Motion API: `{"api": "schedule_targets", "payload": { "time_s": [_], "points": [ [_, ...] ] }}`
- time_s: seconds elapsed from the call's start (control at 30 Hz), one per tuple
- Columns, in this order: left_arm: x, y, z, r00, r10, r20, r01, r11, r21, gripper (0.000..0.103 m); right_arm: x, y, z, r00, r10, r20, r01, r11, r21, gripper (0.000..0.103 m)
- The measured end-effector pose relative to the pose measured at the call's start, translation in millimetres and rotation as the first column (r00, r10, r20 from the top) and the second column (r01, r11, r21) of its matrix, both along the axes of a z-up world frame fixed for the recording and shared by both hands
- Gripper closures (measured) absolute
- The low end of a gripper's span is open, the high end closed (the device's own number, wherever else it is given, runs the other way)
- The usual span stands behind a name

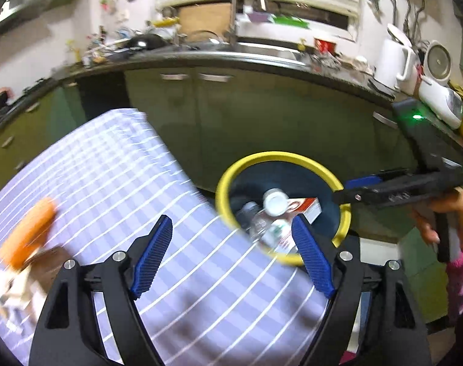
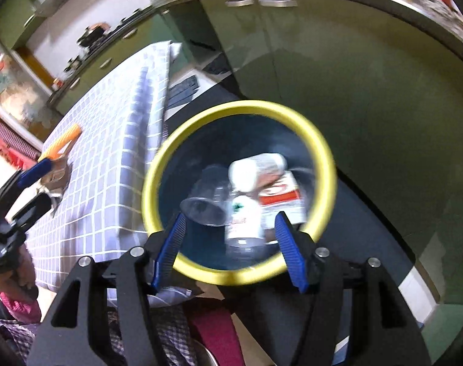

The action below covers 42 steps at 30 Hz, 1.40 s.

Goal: Collect trash
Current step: 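Grasp the brown plastic food tray rim with the right tool, then carry the brown tray over the bin and open the right tool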

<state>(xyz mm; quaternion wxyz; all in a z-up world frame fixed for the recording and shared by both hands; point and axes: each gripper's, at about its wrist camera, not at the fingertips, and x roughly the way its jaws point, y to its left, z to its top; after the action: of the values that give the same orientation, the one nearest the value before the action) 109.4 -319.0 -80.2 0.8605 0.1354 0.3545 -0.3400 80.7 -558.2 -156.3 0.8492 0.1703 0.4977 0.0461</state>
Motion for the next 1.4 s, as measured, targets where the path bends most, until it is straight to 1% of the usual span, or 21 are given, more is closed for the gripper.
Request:
{"api": "schedule_targets", "payload": {
  "time_s": [0.03,0.13,0.2,0.23,0.37,0.43,0.47,0.53,0.63,0.67,0.8,0.87,0.93,0.97,1.03,1.1,1.17,1.2,1.23,1.3,1.4],
  "points": [
    [-6.6,20.6,4.6,0.999,0.035,0.014,-0.035,0.999,-0.005,0.023,3.0,8.7,0.0,1.0,0.019,0.001,-0.019,1.0,0.002,0.045],
    [-16.0,65.2,11.8,0.994,0.109,0.023,-0.108,0.994,-0.017,0.021,19.8,44.9,1.0,0.995,0.103,0.01,-0.103,0.995,0.013,0.045],
    [-22.0,100.8,15.9,0.983,0.181,0.036,-0.18,0.983,-0.021,0.019,30.4,71.1,3.6,0.986,0.163,0.02,-0.163,0.986,0.02,0.045],
    [-23.1,112.2,16.8,0.978,0.206,0.04,-0.206,0.978,-0.021,0.019,36.0,85.4,5.2,0.98,0.196,0.025,-0.197,0.98,0.023,0.045],
    [-31.9,169.1,11.5,0.946,0.322,0.048,-0.322,0.947,-0.003,0.018,55.1,148.5,13.5,0.942,0.331,0.049,-0.333,0.943,0.023,0.045],
    [-37.2,189.4,5.9,0.928,0.369,0.047,-0.37,0.929,0.009,0.018,64.4,182.1,18.9,0.915,0.399,0.059,-0.4,0.916,0.016,0.045],
    [-38.8,198.2,2.9,0.921,0.387,0.043,-0.387,0.922,0.011,0.018,70.0,200.3,22.3,0.899,0.432,0.065,-0.434,0.901,0.016,0.044],
    [-41.7,217.6,-2.6,0.906,0.423,0.025,-0.423,0.906,0.007,0.018,78.7,225.6,26.6,0.879,0.471,0.075,-0.474,0.88,0.022,0.04],
    [-44.0,237.3,-9.1,0.891,0.455,0.001,-0.455,0.891,-0.005,0.018,88.6,261.0,31.6,0.855,0.512,0.088,-0.516,0.856,0.03,0.038],
    [-44.6,239.8,-9.9,0.889,0.459,-0.002,-0.459,0.889,-0.008,0.018,93.7,273.5,33.4,0.845,0.527,0.092,-0.532,0.846,0.031,0.038],
    [-46.2,243.6,-11.1,0.885,0.465,0.003,-0.465,0.885,-0.014,0.018,106.3,301.0,36.5,0.824,0.559,0.089,-0.563,0.826,0.025,0.038],
    [-46.7,244.2,-12.0,0.887,0.462,0.008,-0.462,0.887,-0.012,0.018,111.4,313.1,36.5,0.818,0.569,0.082,-0.571,0.821,0.013,0.041],
    [-45.4,244.0,-13.6,0.889,0.457,-0.001,-0.457,0.889,-0.015,0.018,114.7,323.0,35.0,0.812,0.58,0.07,-0.582,0.814,0.005,0.052],
    [-44.8,242.9,-13.4,0.889,0.457,-0.003,-0.457,0.889,-0.015,0.018,117.3,329.0,33.9,0.809,0.585,0.065,-0.586,0.81,0.0,0.054],
    [-44.2,242.7,-14.6,0.89,0.457,-0.008,-0.457,0.889,-0.016,0.018,120.8,335.6,32.3,0.808,0.586,0.056,-0.587,0.81,-0.01,0.061],
    [-44.2,242.1,-14.6,0.89,0.456,-0.013,-0.457,0.889,-0.018,0.018,125.4,340.3,28.8,0.808,0.587,0.048,-0.587,0.809,-0.009,0.064],
    [-44.3,241.5,-15.6,0.89,0.456,-0.015,-0.456,0.89,-0.018,0.018,130.4,346.2,24.8,0.81,0.584,0.04,-0.585,0.811,-0.01,0.071],
    [-44.1,241.0,-16.1,0.89,0.455,-0.017,-0.456,0.89,-0.018,0.018,131.6,347.5,23.4,0.81,0.586,0.039,-0.586,0.81,-0.011,0.078],
    [-43.6,241.2,-16.7,0.891,0.454,-0.018,-0.454,0.891,-0.018,0.018,133.7,348.0,21.5,0.808,0.587,0.04,-0.588,0.809,-0.009,0.089],
    [-42.7,240.6,-18.4,0.892,0.452,-0.02,-0.452,0.892,-0.015,0.018,133.8,350.0,20.1,0.808,0.587,0.048,-0.588,0.809,-0.009,0.098],
    [-42.9,240.2,-19.3,0.894,0.448,-0.021,-0.449,0.894,-0.015,0.018,125.4,346.5,28.9,0.809,0.58,0.092,-0.581,0.814,-0.023,0.099]
  ]
}}
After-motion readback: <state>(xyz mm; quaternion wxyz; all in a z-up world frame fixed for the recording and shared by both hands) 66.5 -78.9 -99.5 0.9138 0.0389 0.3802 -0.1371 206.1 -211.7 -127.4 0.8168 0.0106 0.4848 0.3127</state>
